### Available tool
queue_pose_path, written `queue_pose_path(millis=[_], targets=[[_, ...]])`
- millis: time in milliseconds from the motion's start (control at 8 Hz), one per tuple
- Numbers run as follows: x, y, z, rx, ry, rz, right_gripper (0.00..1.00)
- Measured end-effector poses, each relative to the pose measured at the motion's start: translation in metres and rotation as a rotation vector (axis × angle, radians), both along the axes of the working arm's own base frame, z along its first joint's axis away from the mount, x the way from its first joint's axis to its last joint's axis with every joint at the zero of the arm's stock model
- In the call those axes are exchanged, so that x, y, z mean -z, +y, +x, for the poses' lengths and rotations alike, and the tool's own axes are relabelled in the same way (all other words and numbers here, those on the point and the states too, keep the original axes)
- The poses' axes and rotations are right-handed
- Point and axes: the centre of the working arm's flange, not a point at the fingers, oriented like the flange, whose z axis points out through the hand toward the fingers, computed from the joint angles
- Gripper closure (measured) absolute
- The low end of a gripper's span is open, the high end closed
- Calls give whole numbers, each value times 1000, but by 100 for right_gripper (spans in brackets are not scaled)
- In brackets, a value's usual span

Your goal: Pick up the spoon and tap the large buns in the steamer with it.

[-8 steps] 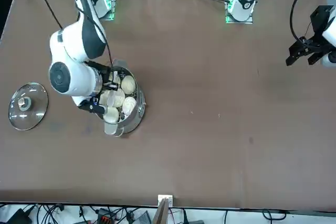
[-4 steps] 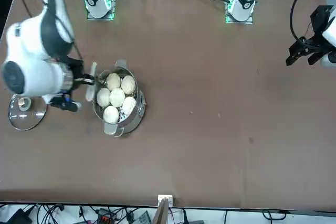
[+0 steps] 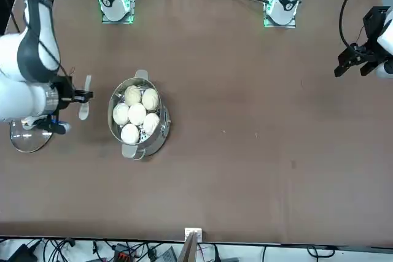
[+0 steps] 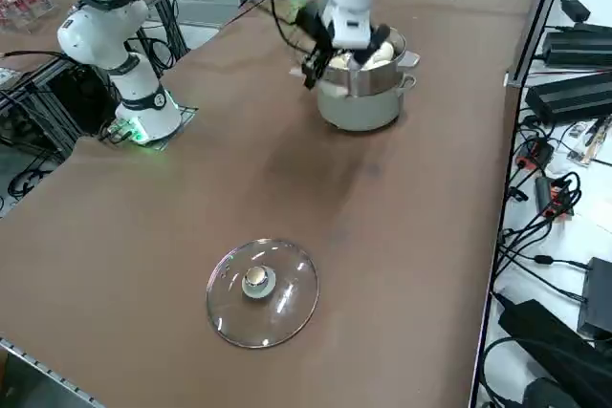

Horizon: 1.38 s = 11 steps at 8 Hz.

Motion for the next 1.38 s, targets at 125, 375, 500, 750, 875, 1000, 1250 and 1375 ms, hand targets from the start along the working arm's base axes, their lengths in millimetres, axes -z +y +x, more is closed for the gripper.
queue_pose_path(millis=[125,375,500,750,875,1000,1250,1375], targets=[[25,-10,-2,11,-13,-1,81],[73,-22,-12,7,-48,1,81],[94,-25,-19,5,-64,0,81],[127,-31,-33,-2,-88,-2,81],[137,-34,-37,-4,-94,-2,81],[145,-38,-39,-5,-105,-3,81],[167,-42,-42,2,-137,-14,81],[179,-43,-45,4,-138,-18,81]])
